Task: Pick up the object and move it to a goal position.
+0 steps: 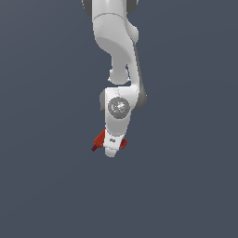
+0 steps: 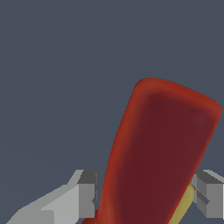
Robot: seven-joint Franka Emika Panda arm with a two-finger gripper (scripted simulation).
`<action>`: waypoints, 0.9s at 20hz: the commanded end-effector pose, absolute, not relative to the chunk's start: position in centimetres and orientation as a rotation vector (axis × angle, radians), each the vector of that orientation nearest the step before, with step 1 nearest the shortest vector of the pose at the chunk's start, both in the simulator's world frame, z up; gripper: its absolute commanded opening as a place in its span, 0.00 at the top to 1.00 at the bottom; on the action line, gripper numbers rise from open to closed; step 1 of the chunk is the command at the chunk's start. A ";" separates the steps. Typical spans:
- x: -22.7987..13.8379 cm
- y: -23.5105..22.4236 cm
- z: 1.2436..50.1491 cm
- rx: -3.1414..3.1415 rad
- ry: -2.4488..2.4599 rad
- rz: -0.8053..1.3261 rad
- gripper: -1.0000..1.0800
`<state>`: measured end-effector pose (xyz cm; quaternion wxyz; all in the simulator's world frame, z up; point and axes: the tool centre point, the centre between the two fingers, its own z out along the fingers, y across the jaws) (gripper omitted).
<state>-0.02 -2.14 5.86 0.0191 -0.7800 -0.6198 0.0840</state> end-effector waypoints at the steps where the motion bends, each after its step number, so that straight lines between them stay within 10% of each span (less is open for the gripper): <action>1: -1.2 -2.2 7.2 -2.425 -1.926 0.257 1.00; 18: -10.0 -2.4 14.5 -2.425 -1.925 0.258 1.00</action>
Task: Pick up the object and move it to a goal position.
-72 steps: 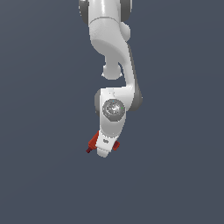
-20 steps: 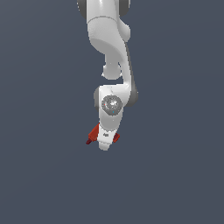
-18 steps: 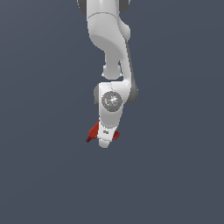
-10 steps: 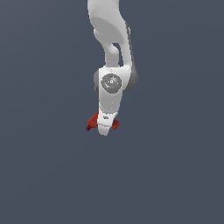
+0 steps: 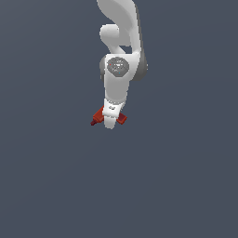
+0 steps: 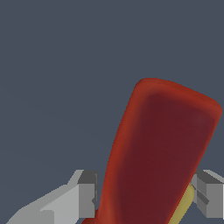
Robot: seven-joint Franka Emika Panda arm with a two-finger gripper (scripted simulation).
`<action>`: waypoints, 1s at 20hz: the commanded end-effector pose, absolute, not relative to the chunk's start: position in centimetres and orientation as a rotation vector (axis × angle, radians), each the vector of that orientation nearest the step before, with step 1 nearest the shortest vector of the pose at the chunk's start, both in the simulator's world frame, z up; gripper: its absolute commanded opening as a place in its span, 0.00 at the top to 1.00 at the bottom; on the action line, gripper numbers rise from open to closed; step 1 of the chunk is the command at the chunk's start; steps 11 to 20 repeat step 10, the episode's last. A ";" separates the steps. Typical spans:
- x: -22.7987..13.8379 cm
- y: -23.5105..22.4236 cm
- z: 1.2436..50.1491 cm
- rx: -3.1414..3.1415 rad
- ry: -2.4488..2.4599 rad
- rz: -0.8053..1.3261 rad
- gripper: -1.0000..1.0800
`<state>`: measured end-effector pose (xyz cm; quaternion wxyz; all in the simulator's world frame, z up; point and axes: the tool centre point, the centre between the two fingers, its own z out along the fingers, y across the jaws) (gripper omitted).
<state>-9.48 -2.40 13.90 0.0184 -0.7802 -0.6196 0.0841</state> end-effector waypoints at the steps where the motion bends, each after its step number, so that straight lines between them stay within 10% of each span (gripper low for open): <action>1: -10.2 -2.4 14.8 -2.425 -1.925 0.258 1.00; 20: -11.4 -2.4 16.0 -2.424 -1.925 0.257 1.00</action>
